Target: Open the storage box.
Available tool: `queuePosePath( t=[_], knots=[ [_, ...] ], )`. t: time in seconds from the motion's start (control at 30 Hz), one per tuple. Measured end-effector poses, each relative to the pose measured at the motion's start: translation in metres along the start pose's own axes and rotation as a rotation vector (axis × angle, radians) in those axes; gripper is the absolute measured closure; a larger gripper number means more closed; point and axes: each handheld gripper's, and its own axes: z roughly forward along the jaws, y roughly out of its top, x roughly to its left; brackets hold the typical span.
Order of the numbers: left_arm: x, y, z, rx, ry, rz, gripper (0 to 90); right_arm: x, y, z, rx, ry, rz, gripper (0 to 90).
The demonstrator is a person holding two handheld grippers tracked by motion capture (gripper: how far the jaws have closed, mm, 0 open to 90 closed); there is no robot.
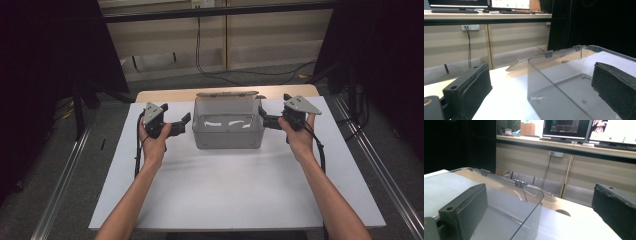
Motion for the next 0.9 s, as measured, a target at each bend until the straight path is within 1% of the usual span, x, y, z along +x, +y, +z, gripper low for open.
queuePosePath(
  t=[0.03,0.07,0.13,0.17,0.23,0.33,0.43,0.5,0.57,0.63,0.7,0.73,0.8,0.83,0.87,0.9],
  knots=[
    [0.001,-0.001,-0.003,0.001,-0.004,0.000,2.3,0.001,0.000,-0.003,-0.004,-0.007,-0.003,0.0],
    [0.000,-0.002,-0.006,0.000,0.002,0.000,2.3,0.001,0.000,-0.005,-0.008,-0.009,-0.009,0.0],
    [0.001,-0.004,-0.014,-0.009,-0.006,0.004,2.3,0.003,0.000,-0.011,-0.008,-0.007,-0.007,0.0],
    [0.002,-0.005,-0.016,-0.013,-0.001,0.003,2.2,0.004,0.000,-0.014,-0.008,-0.012,-0.013,0.0],
    [0.001,-0.007,-0.023,-0.026,-0.013,-0.016,2.2,0.006,0.000,-0.018,-0.016,-0.021,-0.019,0.0],
    [-0.001,-0.009,-0.032,-0.016,-0.001,0.010,2.2,0.008,-0.002,-0.026,-0.019,-0.025,-0.029,0.0],
    [-0.003,-0.011,-0.041,-0.013,0.007,0.005,2.3,0.009,-0.004,-0.033,-0.023,-0.035,-0.023,0.3],
    [-0.005,-0.012,-0.047,-0.019,-0.002,-0.005,2.3,0.010,-0.005,-0.039,-0.027,-0.033,-0.019,0.4],
    [-0.008,-0.015,-0.054,-0.033,-0.011,0.000,2.3,0.012,-0.007,-0.045,-0.028,-0.038,-0.027,0.3],
    [-0.008,-0.019,-0.060,-0.019,-0.021,-0.001,2.3,0.013,-0.009,-0.051,-0.027,-0.045,-0.030,0.0],
    [-0.009,-0.024,-0.067,-0.021,-0.004,-0.010,2.3,0.013,-0.011,-0.057,-0.025,-0.050,-0.022,0.0],
    [-0.009,-0.026,-0.070,-0.029,-0.007,-0.008,2.3,0.013,-0.013,-0.060,-0.028,-0.054,-0.015,0.0],
    [-0.011,-0.031,-0.077,-0.024,0.005,-0.009,2.3,0.014,-0.016,-0.068,-0.030,-0.064,-0.021,0.0],
    [-0.012,-0.033,-0.080,-0.030,0.010,-0.008,2.3,0.014,-0.017,-0.072,-0.031,-0.070,-0.021,0.0],
    [-0.014,-0.035,-0.083,-0.027,0.023,-0.019,2.3,0.015,-0.018,-0.075,-0.035,-0.069,-0.022,0.0],
    [-0.016,-0.036,-0.087,-0.021,0.036,-0.021,2.3,0.015,-0.020,-0.079,-0.032,-0.073,-0.026,0.0]
  ],
)
